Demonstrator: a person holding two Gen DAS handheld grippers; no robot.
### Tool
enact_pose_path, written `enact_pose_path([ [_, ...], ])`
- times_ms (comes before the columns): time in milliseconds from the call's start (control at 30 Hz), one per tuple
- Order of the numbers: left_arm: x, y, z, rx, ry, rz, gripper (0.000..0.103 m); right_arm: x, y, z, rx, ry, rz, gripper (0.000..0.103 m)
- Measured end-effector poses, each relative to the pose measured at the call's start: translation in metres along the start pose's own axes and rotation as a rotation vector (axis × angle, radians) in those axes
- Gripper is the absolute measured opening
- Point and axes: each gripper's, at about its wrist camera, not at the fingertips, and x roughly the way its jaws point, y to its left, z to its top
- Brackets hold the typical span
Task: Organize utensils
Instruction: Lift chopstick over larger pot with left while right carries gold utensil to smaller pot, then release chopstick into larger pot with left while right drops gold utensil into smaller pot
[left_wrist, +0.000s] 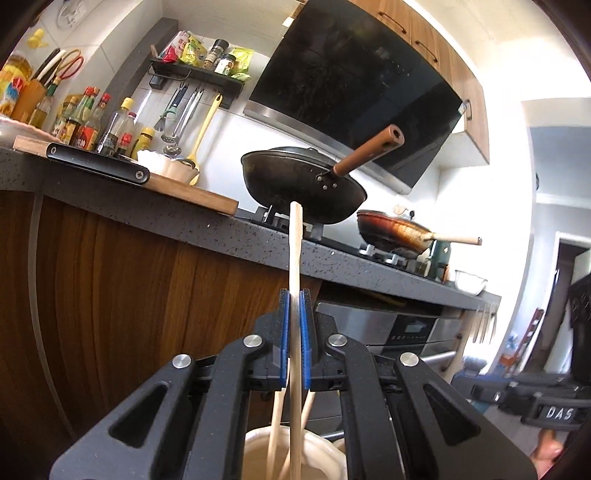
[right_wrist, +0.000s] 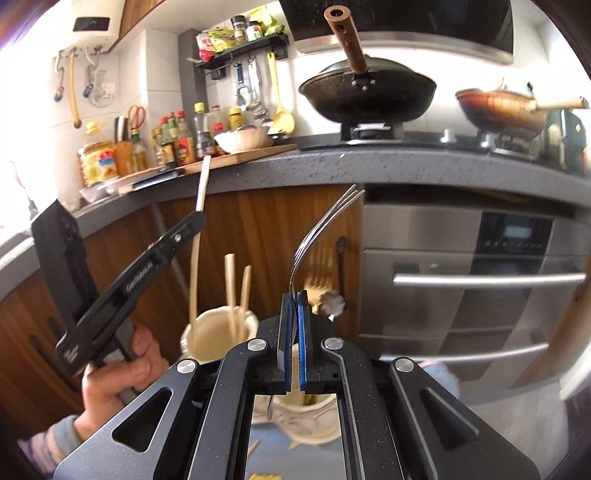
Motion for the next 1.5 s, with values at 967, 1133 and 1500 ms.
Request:
enact_pose_path([
  [967,0.001,0.006,-0.051,0.154,0.242,0.065,0.005,0.071,0.013,-0.040,-0.096,0.152,-0.077,0.004],
  [1133,0.005,0.003,-0.053,0.178,0.262,0.075,0.005,0.080,0.010,-0.044,-0.072,0.175,-0.061,0.004],
  [1500,0.001,0.001,-0.050,0.184,0.257,0.077,0.035,0.085,-0.003,-0.050,0.001,0.187,-0.028,0.008],
])
